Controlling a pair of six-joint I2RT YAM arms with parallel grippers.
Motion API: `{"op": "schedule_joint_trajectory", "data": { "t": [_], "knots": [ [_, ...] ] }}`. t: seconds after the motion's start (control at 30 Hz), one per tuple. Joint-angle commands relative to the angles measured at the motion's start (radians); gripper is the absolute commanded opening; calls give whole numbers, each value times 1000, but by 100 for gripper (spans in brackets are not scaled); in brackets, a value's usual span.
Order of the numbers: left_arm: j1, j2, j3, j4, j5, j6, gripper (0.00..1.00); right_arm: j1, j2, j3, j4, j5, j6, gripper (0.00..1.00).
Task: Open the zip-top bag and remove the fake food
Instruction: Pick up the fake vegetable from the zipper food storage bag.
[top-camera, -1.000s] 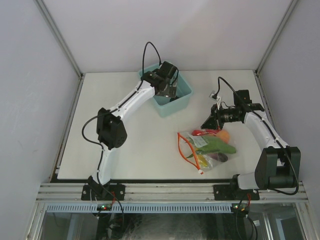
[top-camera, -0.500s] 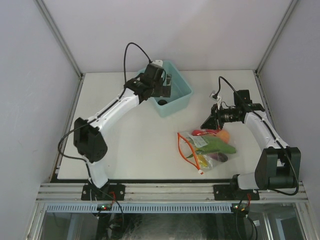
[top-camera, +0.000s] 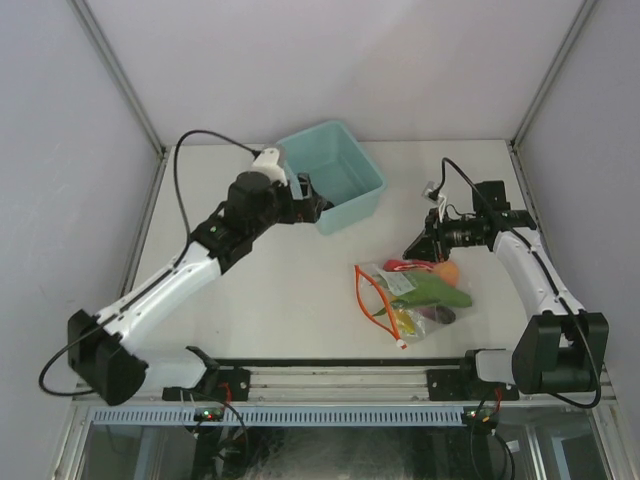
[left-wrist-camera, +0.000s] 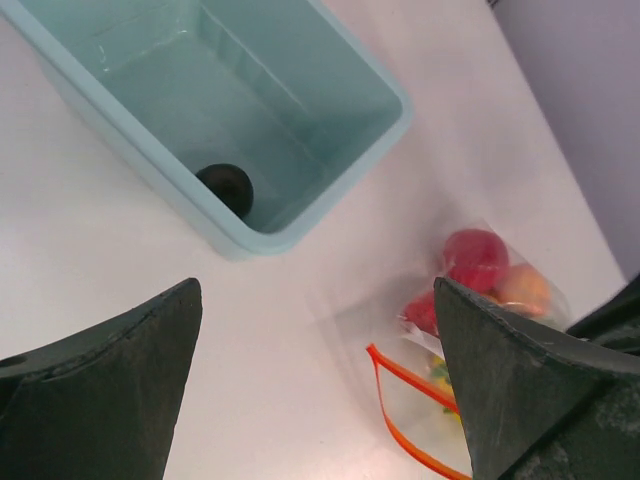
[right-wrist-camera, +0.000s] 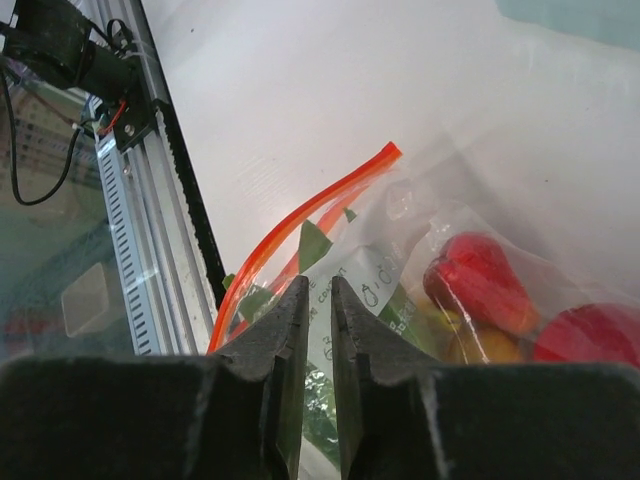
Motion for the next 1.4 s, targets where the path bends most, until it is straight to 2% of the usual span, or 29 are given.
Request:
{"op": "schedule_joint_trajectory", "data": {
  "t": [0.0,0.17,0.43,0.77,1.0,1.2,1.37],
  "knots": [
    [9,-180,-160,201,41,-82,100,-3,-22,56,-109,-41,-112,15],
    [9,-338,-338,301,63,-160,100,-3,-38,100,-265,-44,-287,19],
    [10,-503,-590,452,103,-341,98,-3,-106,100,-395,-72,-552,22],
    [7,-524,-761,591,200,-508,93,-4,-111,96,-701,-106,-1028,26],
    [-81,-479,-830,670,182,-552,90,4,-96,82,-757,-78,-1166,33],
    [-196,-435,-854,681,116,-542,88,36,-96,73,-759,1,-1212,34],
    [-255,-375,-849,688,120,-519,86,54,-125,32,-725,80,-1206,35]
  ]
}}
